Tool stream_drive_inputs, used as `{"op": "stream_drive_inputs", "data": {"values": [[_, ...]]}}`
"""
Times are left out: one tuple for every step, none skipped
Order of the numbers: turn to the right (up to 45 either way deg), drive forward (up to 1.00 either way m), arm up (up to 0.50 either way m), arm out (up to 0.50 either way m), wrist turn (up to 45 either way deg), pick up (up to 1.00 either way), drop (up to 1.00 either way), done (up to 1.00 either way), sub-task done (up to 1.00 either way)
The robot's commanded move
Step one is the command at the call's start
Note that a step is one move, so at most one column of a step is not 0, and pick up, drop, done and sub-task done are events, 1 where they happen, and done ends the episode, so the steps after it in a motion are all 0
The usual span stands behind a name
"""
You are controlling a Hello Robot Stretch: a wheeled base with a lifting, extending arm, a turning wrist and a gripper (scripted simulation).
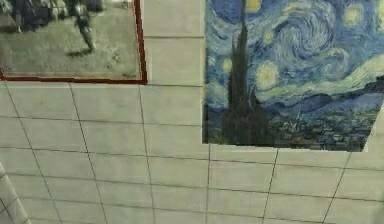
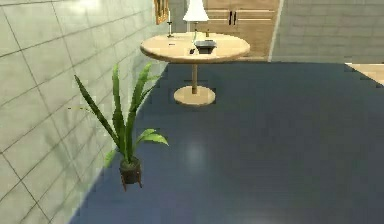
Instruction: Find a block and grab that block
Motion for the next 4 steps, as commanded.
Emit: {"op": "stream_drive_inputs", "data": {"values": [[0.0,0.15,0.0,0.0,0.0,0.0,0.0,0.0,0.0],[-45.0,0.0,0.0,0.0,0.0,0.0,0.0,0.0,0.0],[-9.0,0.0,0.0,0.0,0.0,0.0,0.0,0.0,0.0],[0.0,0.0,0.08,0.0,0.0,0.0,0.0,0.0,0.0]]}}
